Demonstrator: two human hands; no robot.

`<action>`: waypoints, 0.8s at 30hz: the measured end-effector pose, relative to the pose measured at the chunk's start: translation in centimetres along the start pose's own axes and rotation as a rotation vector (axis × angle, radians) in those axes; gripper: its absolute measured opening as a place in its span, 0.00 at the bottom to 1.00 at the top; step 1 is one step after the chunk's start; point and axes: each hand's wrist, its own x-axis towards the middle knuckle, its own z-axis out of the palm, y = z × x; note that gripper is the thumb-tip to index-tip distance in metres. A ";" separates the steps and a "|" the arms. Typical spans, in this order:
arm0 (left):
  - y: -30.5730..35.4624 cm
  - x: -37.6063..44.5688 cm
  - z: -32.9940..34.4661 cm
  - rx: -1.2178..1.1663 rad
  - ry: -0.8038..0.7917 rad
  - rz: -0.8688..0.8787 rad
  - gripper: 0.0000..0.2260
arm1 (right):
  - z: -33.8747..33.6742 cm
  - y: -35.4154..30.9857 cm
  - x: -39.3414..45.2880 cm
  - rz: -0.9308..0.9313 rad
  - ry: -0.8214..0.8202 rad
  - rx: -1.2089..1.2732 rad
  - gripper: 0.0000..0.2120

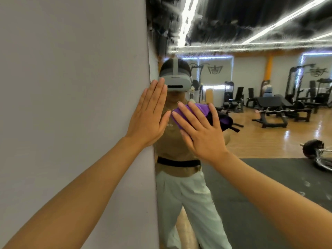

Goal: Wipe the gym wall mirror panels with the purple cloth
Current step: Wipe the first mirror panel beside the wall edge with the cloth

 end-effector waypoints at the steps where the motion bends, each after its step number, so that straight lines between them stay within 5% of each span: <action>1: 0.1 0.0 0.1 -0.007 -0.001 -0.005 0.29 | 0.2 -0.9 -0.5 0.036 0.005 0.009 0.24; 8: -0.3 0.0 0.2 0.009 -0.012 -0.004 0.29 | 2.6 -5.5 -10.8 -0.401 -0.223 -0.087 0.31; 17: 1.1 -0.1 0.6 0.098 -0.053 -0.076 0.40 | 2.2 -4.1 -12.3 -0.665 -0.350 -0.092 0.34; 20: 1.1 -0.2 0.7 0.100 -0.060 -0.066 0.40 | 1.4 -1.1 -8.8 -0.609 -0.284 -0.103 0.28; 24: 1.0 -0.1 0.8 0.095 -0.056 -0.074 0.40 | -0.7 3.5 -2.4 -0.241 -0.199 -0.129 0.25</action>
